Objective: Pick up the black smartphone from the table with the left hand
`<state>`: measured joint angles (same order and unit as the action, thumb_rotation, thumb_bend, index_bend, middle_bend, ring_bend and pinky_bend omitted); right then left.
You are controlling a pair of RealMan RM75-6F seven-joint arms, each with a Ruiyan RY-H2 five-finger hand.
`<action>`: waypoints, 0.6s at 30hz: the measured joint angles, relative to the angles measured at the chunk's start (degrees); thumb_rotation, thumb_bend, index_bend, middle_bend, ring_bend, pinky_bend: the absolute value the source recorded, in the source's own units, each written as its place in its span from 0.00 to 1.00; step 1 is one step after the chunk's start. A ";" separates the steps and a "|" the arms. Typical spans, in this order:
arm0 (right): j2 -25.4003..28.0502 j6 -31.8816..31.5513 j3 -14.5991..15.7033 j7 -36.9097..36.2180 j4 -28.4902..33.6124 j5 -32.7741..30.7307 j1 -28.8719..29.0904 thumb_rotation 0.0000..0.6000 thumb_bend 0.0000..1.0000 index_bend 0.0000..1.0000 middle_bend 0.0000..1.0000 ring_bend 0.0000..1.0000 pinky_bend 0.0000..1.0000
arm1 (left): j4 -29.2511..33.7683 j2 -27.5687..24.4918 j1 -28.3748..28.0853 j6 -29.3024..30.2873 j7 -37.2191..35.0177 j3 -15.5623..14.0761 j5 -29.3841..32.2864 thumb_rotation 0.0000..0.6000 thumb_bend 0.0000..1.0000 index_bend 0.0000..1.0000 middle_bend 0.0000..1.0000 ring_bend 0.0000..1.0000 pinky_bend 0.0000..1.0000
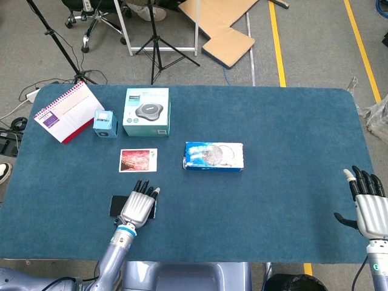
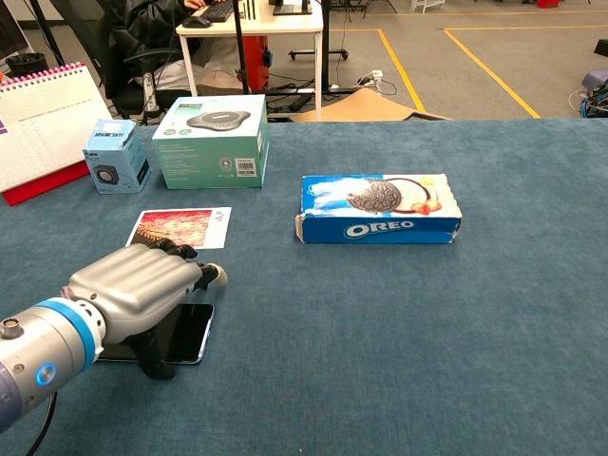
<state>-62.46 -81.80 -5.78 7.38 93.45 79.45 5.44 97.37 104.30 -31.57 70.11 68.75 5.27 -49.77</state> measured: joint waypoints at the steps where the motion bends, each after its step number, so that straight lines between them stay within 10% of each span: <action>1: -0.01 0.06 0.01 -0.01 -0.02 -0.01 0.02 1.00 0.00 0.01 0.00 0.00 0.00 | -0.06 -0.03 -0.09 0.00 -0.06 -0.09 0.28 1.00 0.15 0.24 0.26 0.00 0.00; 18: -0.07 0.33 0.00 -0.28 -0.22 -0.28 0.12 1.00 0.00 0.02 0.00 0.00 0.00 | 2.07 -2.20 -0.49 1.40 -4.72 -0.71 -0.18 1.00 0.21 0.37 0.34 0.00 0.00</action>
<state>-62.54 -81.47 -5.78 7.11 93.23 79.17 5.56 99.44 102.10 -32.06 71.51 64.03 4.56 -49.95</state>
